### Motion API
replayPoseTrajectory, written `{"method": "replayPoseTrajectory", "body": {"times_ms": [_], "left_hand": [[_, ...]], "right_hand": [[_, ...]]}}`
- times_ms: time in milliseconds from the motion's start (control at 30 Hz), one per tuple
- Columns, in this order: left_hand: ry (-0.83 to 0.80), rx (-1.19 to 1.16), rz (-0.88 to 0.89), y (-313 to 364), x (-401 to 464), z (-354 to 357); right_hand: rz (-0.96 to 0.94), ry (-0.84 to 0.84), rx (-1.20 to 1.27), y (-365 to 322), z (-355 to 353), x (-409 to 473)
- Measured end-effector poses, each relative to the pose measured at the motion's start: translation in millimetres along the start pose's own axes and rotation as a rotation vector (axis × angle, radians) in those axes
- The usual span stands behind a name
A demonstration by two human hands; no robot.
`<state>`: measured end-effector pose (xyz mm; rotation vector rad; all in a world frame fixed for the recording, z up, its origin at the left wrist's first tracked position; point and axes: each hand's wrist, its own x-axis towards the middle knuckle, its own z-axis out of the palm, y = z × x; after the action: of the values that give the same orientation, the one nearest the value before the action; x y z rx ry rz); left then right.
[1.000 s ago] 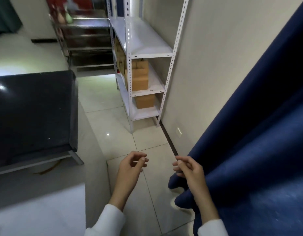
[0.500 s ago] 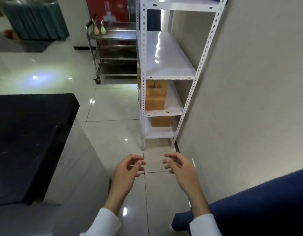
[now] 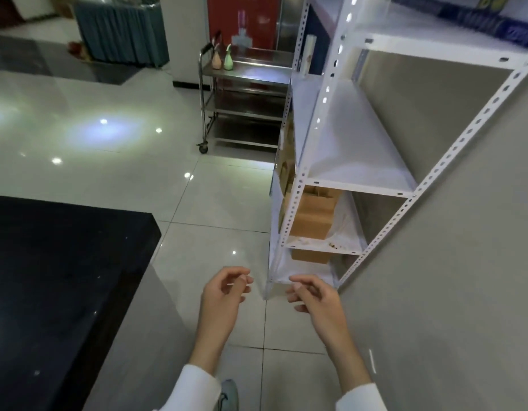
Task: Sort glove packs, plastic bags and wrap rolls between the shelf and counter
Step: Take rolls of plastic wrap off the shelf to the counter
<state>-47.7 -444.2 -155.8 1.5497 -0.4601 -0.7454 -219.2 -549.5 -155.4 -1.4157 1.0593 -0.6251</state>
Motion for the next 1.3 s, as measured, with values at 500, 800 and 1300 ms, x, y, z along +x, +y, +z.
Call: {"method": "replayPoseTrajectory", "body": {"times_ms": [500,800,1300], "left_hand": [[0.103,-0.031,0.024,73.6,250.9,-15.2],[0.155,0.061,0.053,114.1,424.8,-17.6],[0.208,0.032,0.026,145.6,642.1,-25.5]], "right_hand": [[0.0,-0.115,0.03,-92.4,102.9,234.7],[-0.025,-0.181,0.035,-151.5,164.3,428.1],[-0.026,-0.217,0.023,-201.2,246.8,668.4]]}}
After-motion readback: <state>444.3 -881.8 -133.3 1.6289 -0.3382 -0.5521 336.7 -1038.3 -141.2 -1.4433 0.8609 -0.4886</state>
